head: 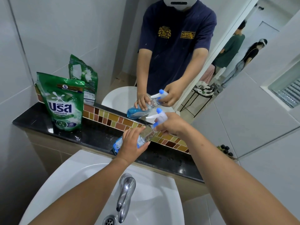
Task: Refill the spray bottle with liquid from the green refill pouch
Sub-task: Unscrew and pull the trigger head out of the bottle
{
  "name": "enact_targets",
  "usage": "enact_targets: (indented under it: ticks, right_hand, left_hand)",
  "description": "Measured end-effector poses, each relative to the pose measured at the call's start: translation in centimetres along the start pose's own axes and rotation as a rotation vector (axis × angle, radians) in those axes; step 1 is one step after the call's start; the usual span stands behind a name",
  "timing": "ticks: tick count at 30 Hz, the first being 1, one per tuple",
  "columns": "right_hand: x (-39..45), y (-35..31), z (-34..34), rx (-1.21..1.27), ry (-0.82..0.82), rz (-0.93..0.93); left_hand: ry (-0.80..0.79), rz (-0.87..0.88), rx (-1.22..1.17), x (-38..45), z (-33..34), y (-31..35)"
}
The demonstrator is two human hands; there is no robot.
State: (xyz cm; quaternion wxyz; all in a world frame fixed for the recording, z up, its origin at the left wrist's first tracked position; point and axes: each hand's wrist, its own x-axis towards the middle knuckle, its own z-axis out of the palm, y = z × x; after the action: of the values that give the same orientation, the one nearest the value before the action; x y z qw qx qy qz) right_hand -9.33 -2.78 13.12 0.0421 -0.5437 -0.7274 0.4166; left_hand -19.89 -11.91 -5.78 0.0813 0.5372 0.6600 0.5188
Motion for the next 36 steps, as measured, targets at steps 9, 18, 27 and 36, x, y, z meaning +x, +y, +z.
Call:
enact_targets:
  ticks: [9, 18, 27, 36]
  right_hand:
    - [-0.2, 0.5, -0.8, 0.016, -0.019, 0.071]
    - [-0.2, 0.5, -0.9, -0.006, -0.004, 0.083]
    - [-0.1, 0.3, -0.2, -0.054, 0.070, 0.144]
    - [-0.9, 0.4, -3.2, 0.159, 0.081, 0.046]
  left_hand:
    - [-0.027, 0.004, 0.001, -0.2, 0.1, 0.2]
    - [-0.045, 0.044, -0.001, -0.3, 0.0, 0.3]
    - [-0.080, 0.043, 0.007, -0.4, 0.0, 0.4]
    - [-0.052, -0.001, -0.016, -0.1, -0.4, 0.3]
